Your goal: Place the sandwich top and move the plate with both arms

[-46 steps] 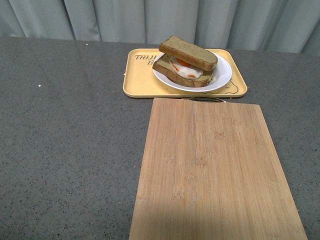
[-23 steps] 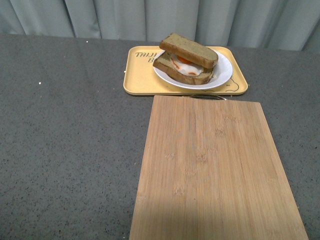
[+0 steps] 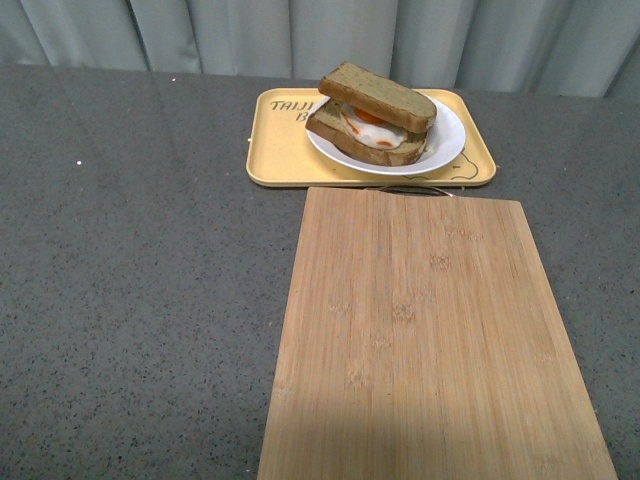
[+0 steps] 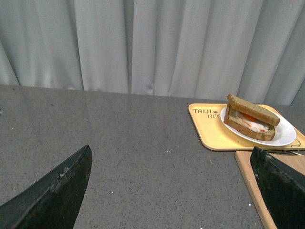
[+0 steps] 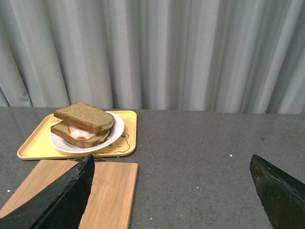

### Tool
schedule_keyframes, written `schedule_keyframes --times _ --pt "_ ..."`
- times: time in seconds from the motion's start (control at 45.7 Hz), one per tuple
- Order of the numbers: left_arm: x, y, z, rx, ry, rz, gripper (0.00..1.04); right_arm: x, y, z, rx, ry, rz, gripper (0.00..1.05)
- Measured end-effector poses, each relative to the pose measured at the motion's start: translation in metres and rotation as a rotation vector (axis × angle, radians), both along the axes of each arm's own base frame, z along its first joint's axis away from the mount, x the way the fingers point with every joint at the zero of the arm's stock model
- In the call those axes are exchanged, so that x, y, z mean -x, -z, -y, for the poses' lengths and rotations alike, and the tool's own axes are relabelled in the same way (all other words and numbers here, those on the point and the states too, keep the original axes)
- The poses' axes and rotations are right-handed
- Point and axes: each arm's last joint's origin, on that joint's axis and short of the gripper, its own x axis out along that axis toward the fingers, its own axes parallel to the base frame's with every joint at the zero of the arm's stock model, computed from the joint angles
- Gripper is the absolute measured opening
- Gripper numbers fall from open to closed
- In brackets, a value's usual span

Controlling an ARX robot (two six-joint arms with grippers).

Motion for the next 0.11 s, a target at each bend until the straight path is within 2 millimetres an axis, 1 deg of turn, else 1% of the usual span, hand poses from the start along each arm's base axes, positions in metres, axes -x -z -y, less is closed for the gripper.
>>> schedule_keyframes --times 0.109 --pt "0.0000 0.0000 0.0000 0.000 0.000 0.000 0.98 0.0000 0.0001 0.0000 0.000 0.000 0.000 0.95"
